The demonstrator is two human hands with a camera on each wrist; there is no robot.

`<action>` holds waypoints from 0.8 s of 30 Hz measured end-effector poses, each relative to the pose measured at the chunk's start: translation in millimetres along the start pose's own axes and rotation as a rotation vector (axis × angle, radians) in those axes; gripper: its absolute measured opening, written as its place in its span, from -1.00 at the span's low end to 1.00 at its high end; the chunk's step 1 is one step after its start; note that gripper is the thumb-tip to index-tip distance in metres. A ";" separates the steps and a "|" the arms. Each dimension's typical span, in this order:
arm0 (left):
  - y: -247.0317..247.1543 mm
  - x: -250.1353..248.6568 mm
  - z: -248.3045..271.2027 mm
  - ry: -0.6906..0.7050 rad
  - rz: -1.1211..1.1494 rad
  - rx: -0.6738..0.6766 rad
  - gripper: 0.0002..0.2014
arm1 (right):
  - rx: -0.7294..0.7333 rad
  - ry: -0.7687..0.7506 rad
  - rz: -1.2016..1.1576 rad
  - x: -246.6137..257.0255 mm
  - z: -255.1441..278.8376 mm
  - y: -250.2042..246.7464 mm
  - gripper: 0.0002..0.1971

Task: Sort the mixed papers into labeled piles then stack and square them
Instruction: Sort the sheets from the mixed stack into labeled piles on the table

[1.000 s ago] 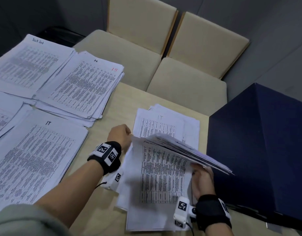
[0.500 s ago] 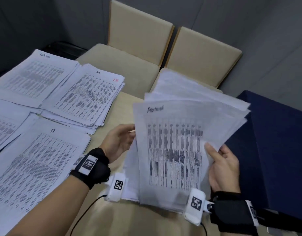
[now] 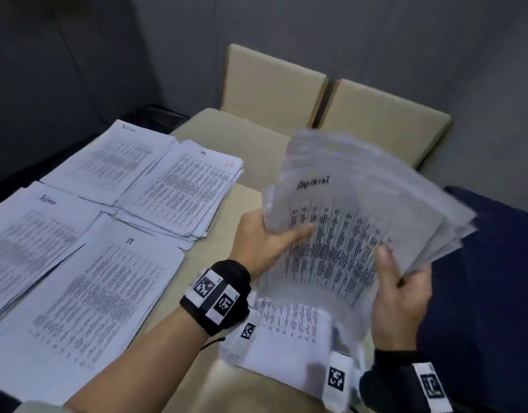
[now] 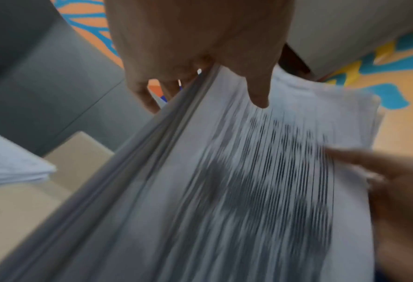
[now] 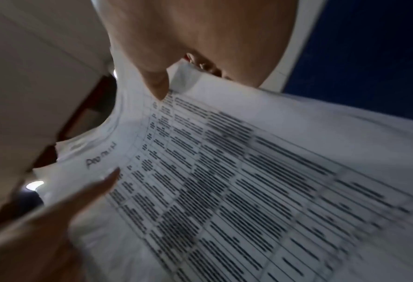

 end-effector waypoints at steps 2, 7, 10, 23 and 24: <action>7.5 6.0 3.2 -0.018 0.024 0.031 -0.56 | 0.008 0.141 0.023 -31.5 4.2 -2.5 -0.58; 19.0 -14.3 1.4 -0.023 0.233 -0.091 -0.66 | -0.048 0.167 0.060 -33.4 -5.9 -6.8 -0.87; 18.8 -21.5 -3.0 0.023 0.279 -0.143 -0.66 | -0.098 0.113 -0.013 -23.9 -17.6 -14.5 -0.68; 44.1 52.6 -4.1 -0.275 0.135 0.062 -0.64 | -0.020 0.375 0.002 -89.1 -13.1 -18.2 -0.62; 44.6 55.6 -3.7 -0.283 0.111 0.069 -0.70 | -0.003 0.381 0.013 -91.3 -11.3 -16.8 -0.71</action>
Point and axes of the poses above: each hand's wrist, its own z-axis away from the middle knuckle, its own y-axis out of the palm, x = y × z, the point moved 5 cm from there along -z, towards the middle knuckle, and after that the axes turned 2 degrees about y, right-handed, at the moved point
